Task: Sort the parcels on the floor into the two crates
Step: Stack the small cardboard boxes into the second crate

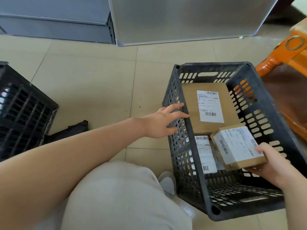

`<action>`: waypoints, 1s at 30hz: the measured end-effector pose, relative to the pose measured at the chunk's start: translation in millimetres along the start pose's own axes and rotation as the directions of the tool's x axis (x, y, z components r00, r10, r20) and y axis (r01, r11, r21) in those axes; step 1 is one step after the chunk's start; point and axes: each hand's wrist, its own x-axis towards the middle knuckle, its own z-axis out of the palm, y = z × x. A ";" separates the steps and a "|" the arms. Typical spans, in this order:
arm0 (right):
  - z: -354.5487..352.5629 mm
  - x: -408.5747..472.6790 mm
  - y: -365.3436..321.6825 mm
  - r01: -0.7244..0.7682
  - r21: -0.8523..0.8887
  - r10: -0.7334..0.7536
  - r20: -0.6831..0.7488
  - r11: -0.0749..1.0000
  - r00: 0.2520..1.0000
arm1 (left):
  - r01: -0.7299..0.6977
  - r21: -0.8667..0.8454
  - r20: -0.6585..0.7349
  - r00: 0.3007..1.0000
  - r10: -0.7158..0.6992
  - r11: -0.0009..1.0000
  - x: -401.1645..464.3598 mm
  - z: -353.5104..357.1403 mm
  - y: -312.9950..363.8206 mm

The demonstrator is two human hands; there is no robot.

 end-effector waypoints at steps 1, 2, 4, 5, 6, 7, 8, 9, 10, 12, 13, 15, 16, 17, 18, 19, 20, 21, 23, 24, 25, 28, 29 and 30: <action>-2.4 1.1 1.8 -0.010 -0.022 0.010 0.000 1.000 1.000 | 0.004 -0.004 0.006 1.000 -0.004 1.000 0.0 -0.3 -0.8; -4.1 2.5 3.3 -0.025 -0.050 0.025 0.000 0.998 1.000 | 0.006 -0.006 0.010 1.000 -0.006 1.000 0.0 -0.3 -1.2; -3.8 5.1 6.0 -0.062 -0.099 0.063 0.008 0.993 0.998 | 0.004 -0.004 0.014 1.000 -0.004 1.000 0.1 -0.4 -1.8; -1.7 5.8 7.0 -0.080 -0.115 0.082 0.015 0.990 0.996 | 0.005 -0.003 0.016 1.000 -0.005 1.000 -0.1 -0.4 -2.0; 1.1 6.5 7.7 -0.092 -0.119 0.095 0.020 0.989 0.995 | 0.005 -0.004 0.016 1.000 -0.005 1.000 -0.1 -0.6 -2.2; 4.3 7.4 9.1 -0.099 -0.111 0.102 0.020 0.989 0.995 | 0.002 -0.006 0.017 1.000 -0.002 1.000 -0.3 -0.6 -2.2; 7.2 8.9 10.6 -0.102 -0.096 0.105 0.021 0.990 0.994 | -0.003 -0.009 0.016 1.000 0.004 1.000 -0.5 -0.5 -2.2; 10.5 10.4 12.3 -0.107 -0.083 0.109 0.024 0.991 0.994 | -0.009 -0.012 0.016 1.000 0.009 1.000 -1.1 -0.5 -2.5; 14.3 11.9 14.0 -0.115 -0.072 0.117 0.029 0.991 0.993 | -0.013 -0.019 0.017 1.000 0.013 1.000 -1.5 -0.5 -2.9; 21.2 13.3 17.5 -0.122 -0.051 0.124 0.038 0.991 0.992 | -0.018 -0.032 0.019 1.000 0.018 0.999 -1.8 -0.9 -4.0; 24.1 13.9 18.9 -0.124 -0.035 0.126 0.042 0.992 0.991 | -0.020 -0.037 0.019 1.000 0.021 0.999 -1.9 -1.3 -4.7; 26.6 14.8 23.1 -0.131 0.007 0.131 0.046 0.991 0.990 | -0.025 -0.039 0.020 0.999 0.026 0.999 -1.4 -1.5 -4.6; 27.2 16.3 26.3 -0.141 0.028 0.140 0.047 0.990 0.989 | -0.025 -0.038 0.021 0.999 0.026 0.999 -1.3 -1.7 -4.7; 27.9 17.1 28.9 -0.155 0.045 0.153 0.041 0.987 0.987 | -0.024 -0.038 0.022 0.999 0.025 0.999 -1.1 -1.8 -5.1; 28.7 17.5 30.7 -0.166 0.054 0.165 0.026 0.985 0.986 | -0.024 -0.038 0.022 0.999 0.025 0.999 -1.1 -1.8 -5.6; 29.6 18.2 32.0 -0.171 0.053 0.171 0.006 0.984 0.985 | -0.024 -0.041 0.021 0.999 0.025 0.999 -1.1 -1.7 -6.2; 30.7 18.8 32.2 -0.175 0.044 0.175 -0.015 0.984 0.984 | -0.024 -0.045 0.021 0.999 0.025 0.999 -1.1 -1.7 -6.8; 31.8 19.1 32.1 -0.178 0.033 0.179 -0.025 0.984 0.984 | -0.025 -0.050 0.021 0.999 0.026 0.998 -1.3 -1.7 -6.9; 33.5 19.2 31.2 -0.177 0.017 0.177 -0.026 0.984 0.984 | -0.026 -0.060 0.023 0.999 0.027 0.998 -1.6 -1.7 -6.2; 33.7 19.0 31.4 -0.173 0.011 0.173 -0.022 0.985 0.985 | -0.026 -0.062 0.024 0.999 0.028 0.998 -1.8 -1.9 -5.6; 33.9 19.1 31.9 -0.167 0.003 0.167 -0.011 0.986 0.986 | -0.028 -0.062 0.022 0.999 0.029 0.998 -1.8 -1.8 -5.2; 33.9 16.3 33.0 -0.145 -0.059 0.146 0.022 0.988 0.989 | -0.031 -0.061 0.018 0.999 0.032 0.998 -1.5 -1.5 -5.5; 34.3 15.7 33.9 -0.137 -0.085 0.139 0.027 0.987 0.990 | -0.032 -0.061 0.016 0.999 0.034 0.998 -1.4 -1.1 -6.0; 35.3 14.0 34.5 -0.130 -0.113 0.133 0.020 0.985 0.991 | -0.035 -0.061 0.013 0.999 0.036 0.998 -1.3 -0.9 -6.8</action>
